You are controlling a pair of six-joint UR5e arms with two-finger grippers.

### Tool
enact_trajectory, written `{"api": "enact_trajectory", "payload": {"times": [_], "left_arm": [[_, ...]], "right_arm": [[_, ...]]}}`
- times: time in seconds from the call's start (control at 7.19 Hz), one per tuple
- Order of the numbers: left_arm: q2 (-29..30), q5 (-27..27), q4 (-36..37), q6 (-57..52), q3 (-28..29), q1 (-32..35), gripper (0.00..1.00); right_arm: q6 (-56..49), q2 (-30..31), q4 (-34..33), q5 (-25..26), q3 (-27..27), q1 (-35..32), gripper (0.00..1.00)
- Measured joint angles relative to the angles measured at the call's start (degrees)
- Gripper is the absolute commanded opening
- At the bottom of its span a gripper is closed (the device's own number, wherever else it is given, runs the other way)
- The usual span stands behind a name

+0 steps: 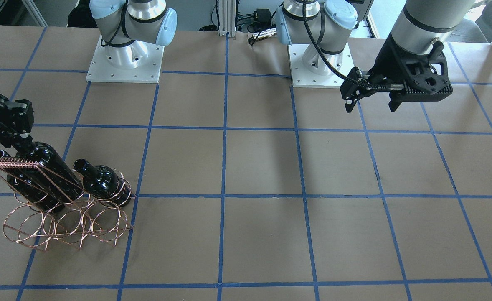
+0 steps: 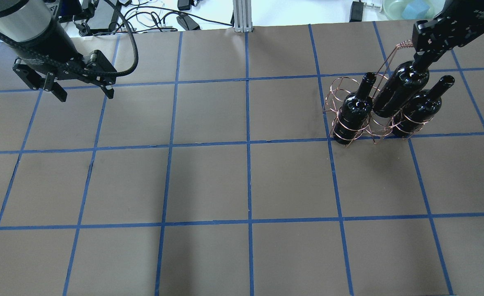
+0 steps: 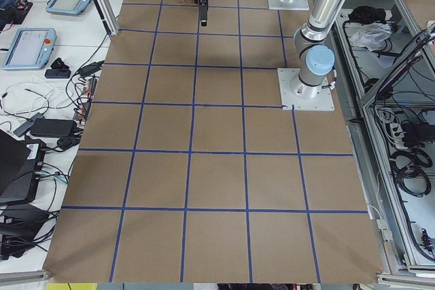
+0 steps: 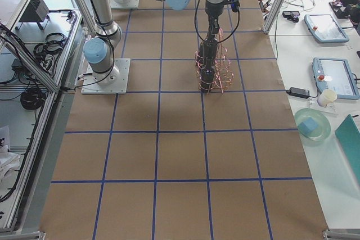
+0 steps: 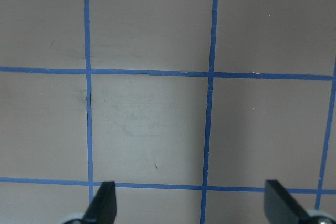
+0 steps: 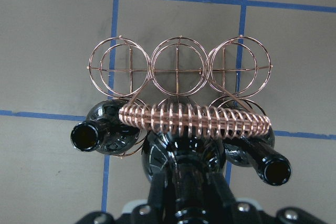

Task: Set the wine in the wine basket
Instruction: 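Lower the bottle down into the slot beside the other two bottles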

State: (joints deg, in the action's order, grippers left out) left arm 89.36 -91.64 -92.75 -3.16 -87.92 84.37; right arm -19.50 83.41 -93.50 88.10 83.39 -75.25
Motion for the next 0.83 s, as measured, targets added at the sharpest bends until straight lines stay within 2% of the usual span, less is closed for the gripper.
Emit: {"api": "enact_trajectory", "payload": {"times": [0.83], "left_arm": [[-0.32, 0.22, -0.43, 0.03, -0.03, 0.00, 1.00]], "right_arm": [[0.25, 0.61, 2.80, 0.47, -0.87, -0.05, 0.00]]}}
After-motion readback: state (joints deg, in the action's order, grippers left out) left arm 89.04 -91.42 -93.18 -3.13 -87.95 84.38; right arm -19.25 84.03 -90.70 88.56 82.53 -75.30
